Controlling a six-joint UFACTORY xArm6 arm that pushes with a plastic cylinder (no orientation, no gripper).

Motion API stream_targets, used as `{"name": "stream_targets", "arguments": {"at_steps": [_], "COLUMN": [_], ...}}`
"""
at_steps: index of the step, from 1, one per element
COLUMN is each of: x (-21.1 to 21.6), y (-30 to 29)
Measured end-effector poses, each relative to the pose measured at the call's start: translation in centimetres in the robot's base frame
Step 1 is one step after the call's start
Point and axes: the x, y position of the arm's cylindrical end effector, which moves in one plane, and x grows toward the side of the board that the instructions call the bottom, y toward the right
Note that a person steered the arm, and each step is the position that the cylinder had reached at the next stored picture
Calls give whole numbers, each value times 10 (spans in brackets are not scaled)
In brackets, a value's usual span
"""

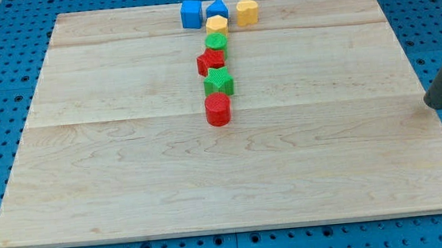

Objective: Move the green circle left to the red star

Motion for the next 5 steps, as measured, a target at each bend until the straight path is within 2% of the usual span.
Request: {"name": "stream_targets", "arguments": {"at_steps": [5], "x": [-8], "y": [-15]}}
